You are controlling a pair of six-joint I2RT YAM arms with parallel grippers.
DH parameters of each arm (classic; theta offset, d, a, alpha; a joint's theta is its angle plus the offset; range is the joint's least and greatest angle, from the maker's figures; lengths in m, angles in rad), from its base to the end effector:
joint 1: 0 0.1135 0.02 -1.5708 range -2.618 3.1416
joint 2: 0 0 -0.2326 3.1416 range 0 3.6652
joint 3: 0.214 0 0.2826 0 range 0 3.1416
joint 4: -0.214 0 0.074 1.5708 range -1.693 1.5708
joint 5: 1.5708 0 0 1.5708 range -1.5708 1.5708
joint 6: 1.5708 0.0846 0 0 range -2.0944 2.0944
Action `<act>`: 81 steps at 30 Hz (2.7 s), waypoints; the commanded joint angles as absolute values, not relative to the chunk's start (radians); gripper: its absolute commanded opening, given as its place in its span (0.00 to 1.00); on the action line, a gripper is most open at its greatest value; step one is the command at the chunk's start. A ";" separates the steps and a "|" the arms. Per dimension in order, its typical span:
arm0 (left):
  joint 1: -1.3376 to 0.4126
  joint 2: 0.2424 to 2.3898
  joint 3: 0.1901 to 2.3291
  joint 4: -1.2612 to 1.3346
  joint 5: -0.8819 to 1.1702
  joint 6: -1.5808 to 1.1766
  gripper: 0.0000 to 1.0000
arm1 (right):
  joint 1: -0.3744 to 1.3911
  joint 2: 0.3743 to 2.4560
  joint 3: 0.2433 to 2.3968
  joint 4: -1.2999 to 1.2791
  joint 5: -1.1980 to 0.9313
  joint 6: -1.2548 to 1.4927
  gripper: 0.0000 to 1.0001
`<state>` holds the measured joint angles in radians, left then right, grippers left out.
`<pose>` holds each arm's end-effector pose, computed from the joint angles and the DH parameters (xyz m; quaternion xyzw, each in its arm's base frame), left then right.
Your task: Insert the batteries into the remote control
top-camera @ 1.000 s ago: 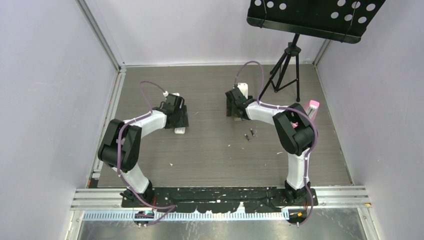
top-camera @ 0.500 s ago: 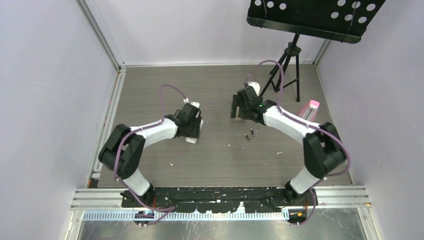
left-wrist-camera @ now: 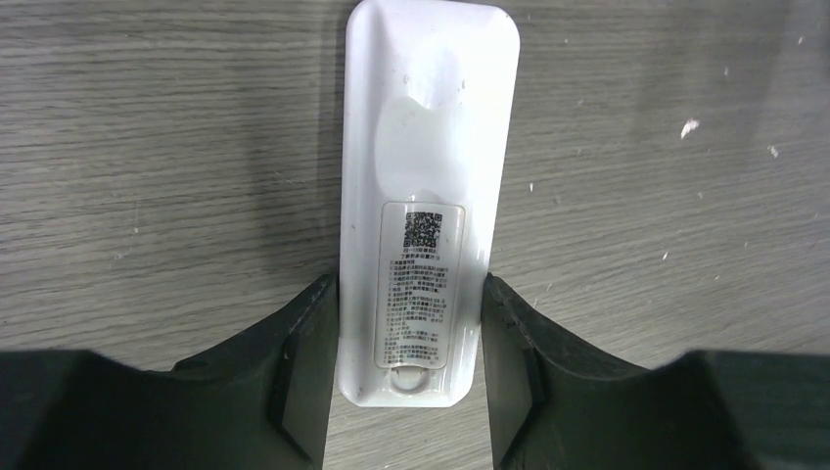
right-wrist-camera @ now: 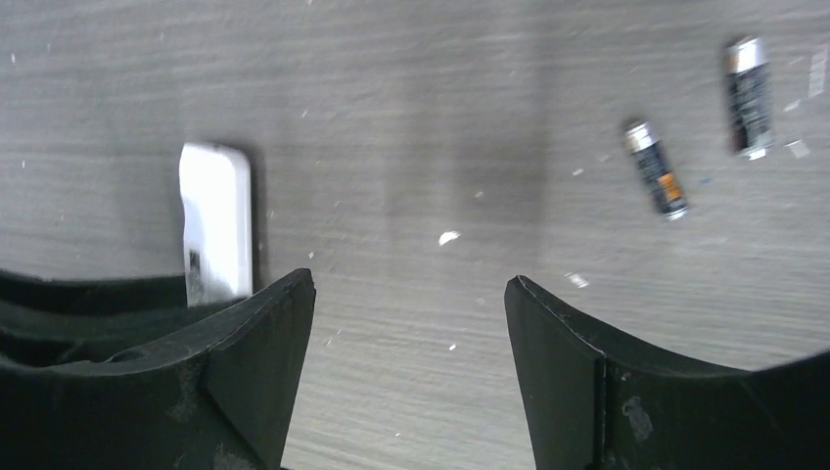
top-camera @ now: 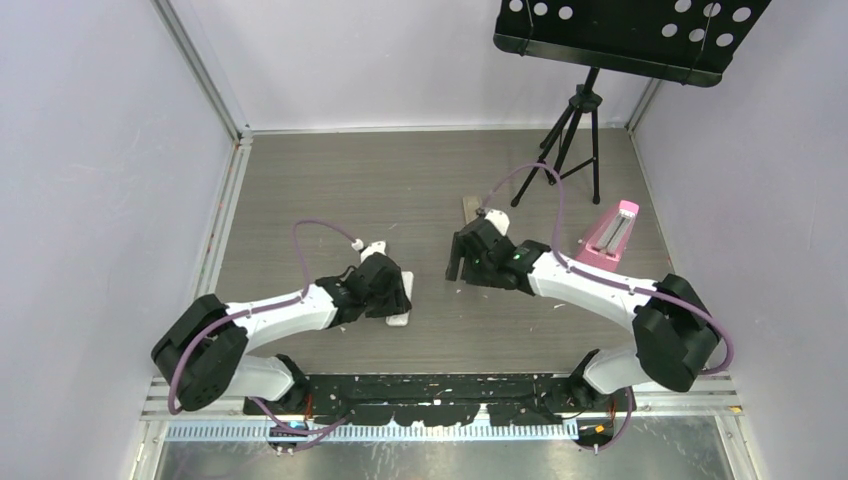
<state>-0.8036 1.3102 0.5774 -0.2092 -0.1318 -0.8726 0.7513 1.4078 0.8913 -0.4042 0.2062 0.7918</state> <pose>0.2151 -0.2070 0.0705 -0.0531 0.9477 -0.1875 0.2529 0.2654 0.2242 0.1340 0.0520 0.9417 0.1516 0.2957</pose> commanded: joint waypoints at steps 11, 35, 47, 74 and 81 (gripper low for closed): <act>-0.717 1.059 0.669 -0.339 -0.396 -0.814 0.81 | 1.046 1.581 1.037 -0.398 0.500 1.063 0.76; -0.452 0.800 0.571 -0.394 -0.390 -0.783 0.86 | 1.166 1.990 1.361 -0.575 0.440 0.976 0.71; -0.448 0.851 0.566 -0.335 -0.257 -0.749 0.85 | 1.164 1.821 1.174 -0.514 0.254 0.469 0.49; -0.443 0.936 0.519 -0.173 0.504 -0.634 0.84 | 1.150 1.553 0.924 -0.218 0.194 0.055 0.31; -0.443 1.060 0.564 -0.170 0.664 -0.690 0.78 | 1.150 1.419 0.839 -0.127 0.177 0.013 0.29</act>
